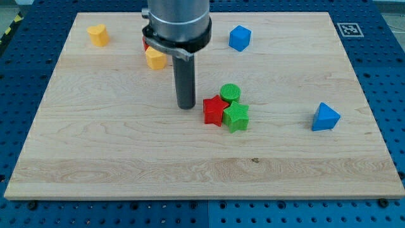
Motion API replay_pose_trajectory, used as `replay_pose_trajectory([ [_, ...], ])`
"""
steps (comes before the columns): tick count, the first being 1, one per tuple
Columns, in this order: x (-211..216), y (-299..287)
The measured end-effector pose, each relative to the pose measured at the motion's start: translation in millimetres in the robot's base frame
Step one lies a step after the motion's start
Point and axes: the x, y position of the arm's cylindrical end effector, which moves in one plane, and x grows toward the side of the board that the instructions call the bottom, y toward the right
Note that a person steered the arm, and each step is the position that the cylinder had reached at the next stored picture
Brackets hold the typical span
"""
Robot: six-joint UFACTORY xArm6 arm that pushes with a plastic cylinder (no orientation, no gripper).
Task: Move your arm to the left side of red circle
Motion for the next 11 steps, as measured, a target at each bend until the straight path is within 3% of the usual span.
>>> replay_pose_trajectory([
  [1,-20.9,1.8],
  [6,22.3,17.7],
  [8,-39.6,-94.3],
  [9,-90.3,-117.8],
  [11,-170.5,-105.6],
])
